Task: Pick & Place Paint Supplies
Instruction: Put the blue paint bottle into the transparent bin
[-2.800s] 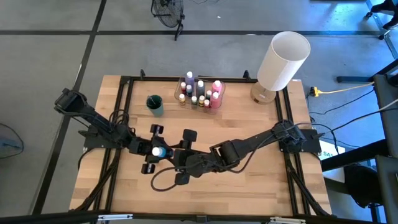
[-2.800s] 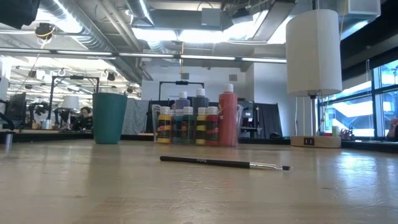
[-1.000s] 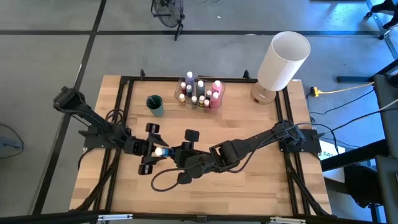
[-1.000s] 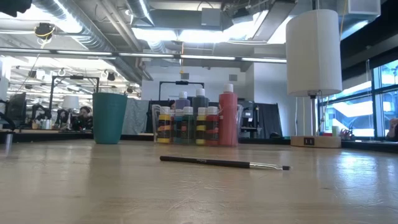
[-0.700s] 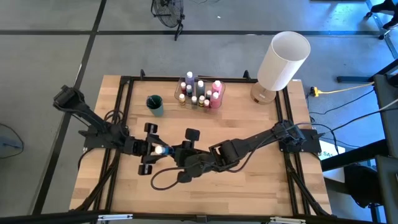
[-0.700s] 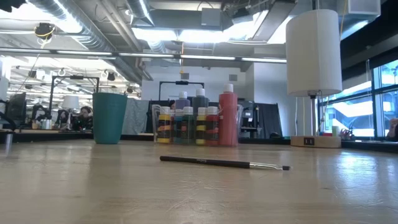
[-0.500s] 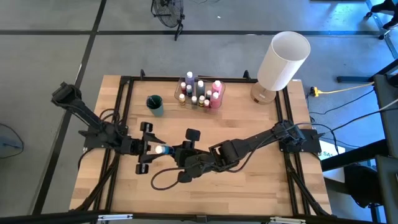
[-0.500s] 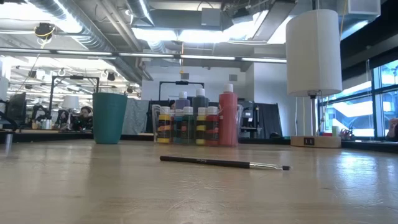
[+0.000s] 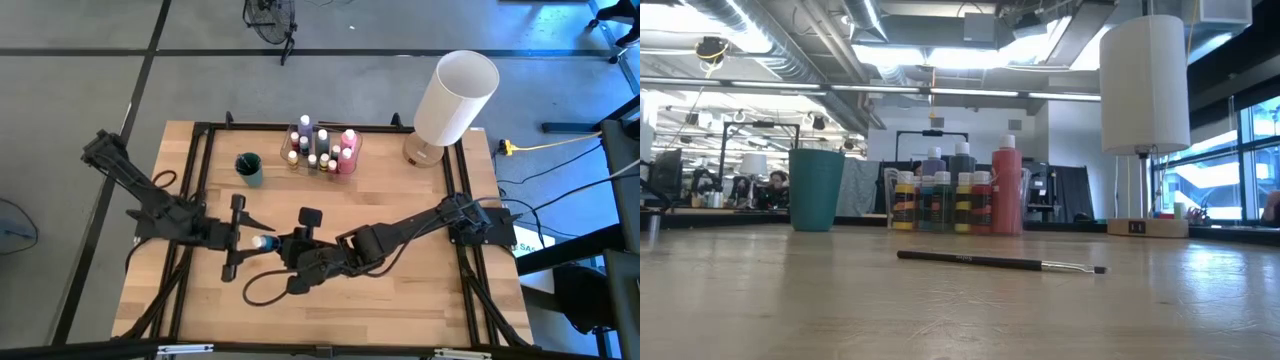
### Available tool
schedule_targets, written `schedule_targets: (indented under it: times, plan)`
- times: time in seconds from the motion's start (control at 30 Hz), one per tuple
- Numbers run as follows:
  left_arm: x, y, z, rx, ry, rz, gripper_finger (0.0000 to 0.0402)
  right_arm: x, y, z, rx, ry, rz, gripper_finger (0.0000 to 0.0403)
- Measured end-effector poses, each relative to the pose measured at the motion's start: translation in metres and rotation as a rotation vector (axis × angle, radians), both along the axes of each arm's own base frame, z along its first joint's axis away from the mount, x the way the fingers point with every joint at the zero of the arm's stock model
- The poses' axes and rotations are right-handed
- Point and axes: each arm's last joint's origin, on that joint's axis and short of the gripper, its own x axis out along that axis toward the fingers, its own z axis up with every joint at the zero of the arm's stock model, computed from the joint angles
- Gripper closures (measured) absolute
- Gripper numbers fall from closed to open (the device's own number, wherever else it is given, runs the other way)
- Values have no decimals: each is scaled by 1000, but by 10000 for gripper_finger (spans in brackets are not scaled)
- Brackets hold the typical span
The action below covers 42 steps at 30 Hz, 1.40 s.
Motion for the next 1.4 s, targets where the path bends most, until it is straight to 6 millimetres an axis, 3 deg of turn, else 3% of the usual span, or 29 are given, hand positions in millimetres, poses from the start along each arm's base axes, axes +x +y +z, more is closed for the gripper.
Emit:
schedule_targets:
  times: [0.17, 0.37, 1.03, 1.23, 1.4]
  plan:
    - [-7, 3, 20, -30, 101, -1, 212, 0, 0, 0, 0, 1, -4, 272]
    - [-13, 8, 28, -52, 186, 10, 208, 0, -1, 0, -4, 5, -8, 272]
    - [-7, 7, 20, -64, 252, 18, 203, -1, 0, -1, -9, 17, -2, 272]
    - [-7, 7, 20, -74, 251, 20, 219, -1, 0, -1, -7, 15, -4, 271]
    - [-6, 7, 20, -92, 252, 24, 255, -1, -1, -2, -9, 19, -5, 243]
